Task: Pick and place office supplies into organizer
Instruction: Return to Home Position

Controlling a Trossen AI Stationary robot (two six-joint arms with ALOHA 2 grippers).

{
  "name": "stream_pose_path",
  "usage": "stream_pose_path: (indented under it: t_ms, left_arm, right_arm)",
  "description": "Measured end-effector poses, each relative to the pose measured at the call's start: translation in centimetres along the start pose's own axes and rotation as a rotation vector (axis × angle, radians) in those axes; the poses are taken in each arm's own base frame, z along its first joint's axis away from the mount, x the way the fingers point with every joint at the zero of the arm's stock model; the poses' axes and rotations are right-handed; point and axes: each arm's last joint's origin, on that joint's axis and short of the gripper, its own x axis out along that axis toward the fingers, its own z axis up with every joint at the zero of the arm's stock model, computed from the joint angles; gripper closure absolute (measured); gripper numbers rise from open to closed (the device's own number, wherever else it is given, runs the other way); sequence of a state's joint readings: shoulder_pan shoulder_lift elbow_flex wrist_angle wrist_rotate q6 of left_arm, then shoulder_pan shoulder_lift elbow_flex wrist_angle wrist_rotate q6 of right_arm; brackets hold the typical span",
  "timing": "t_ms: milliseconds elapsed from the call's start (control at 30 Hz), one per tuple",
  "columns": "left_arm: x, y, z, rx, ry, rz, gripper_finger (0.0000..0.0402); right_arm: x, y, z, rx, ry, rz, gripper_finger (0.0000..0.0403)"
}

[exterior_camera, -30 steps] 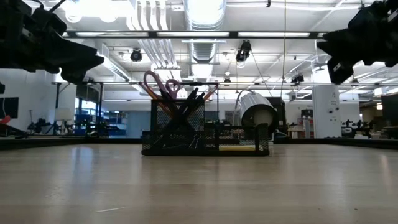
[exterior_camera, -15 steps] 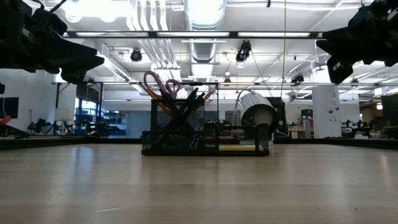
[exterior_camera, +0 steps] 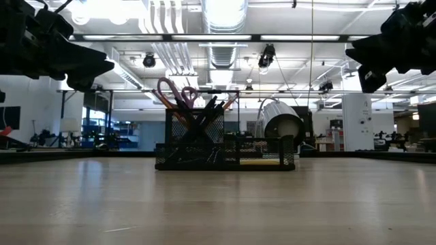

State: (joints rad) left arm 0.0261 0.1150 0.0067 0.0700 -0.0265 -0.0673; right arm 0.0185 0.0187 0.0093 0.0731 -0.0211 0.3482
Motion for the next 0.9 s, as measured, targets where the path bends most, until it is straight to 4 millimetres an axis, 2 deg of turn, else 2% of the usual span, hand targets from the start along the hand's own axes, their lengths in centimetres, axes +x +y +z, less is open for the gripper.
stream_pose_path:
  t_ms: [67, 200, 300, 467, 900]
  left_arm:
    - [0.01, 0.0, -0.01, 0.0, 0.001, 0.0, 0.0252]
    - [0.01, -0.01, -0.02, 0.0, 0.002, -0.001, 0.0252]
    - [0.01, -0.01, -0.01, 0.0, 0.001, -0.001, 0.0252]
    - [0.01, -0.01, -0.02, 0.0, 0.002, -0.001, 0.0252]
    - [0.02, 0.0, -0.04, 0.0, 0.003, 0.0, 0.0252]
  right_arm:
    - [0.01, -0.05, 0.0, -0.072, -0.003, -0.017, 0.0323]
    - [0.02, -0.01, 0.16, -0.388, -0.017, -0.021, 0.0323]
    - [0.01, -0.01, 0.13, -0.54, -0.011, -0.021, 0.0323]
    - [0.01, -0.13, -0.17, -0.483, 0.02, -0.026, 0.0323]
    - [0.01, -0.19, -0.12, -0.48, 0.015, -0.052, 0.0323]
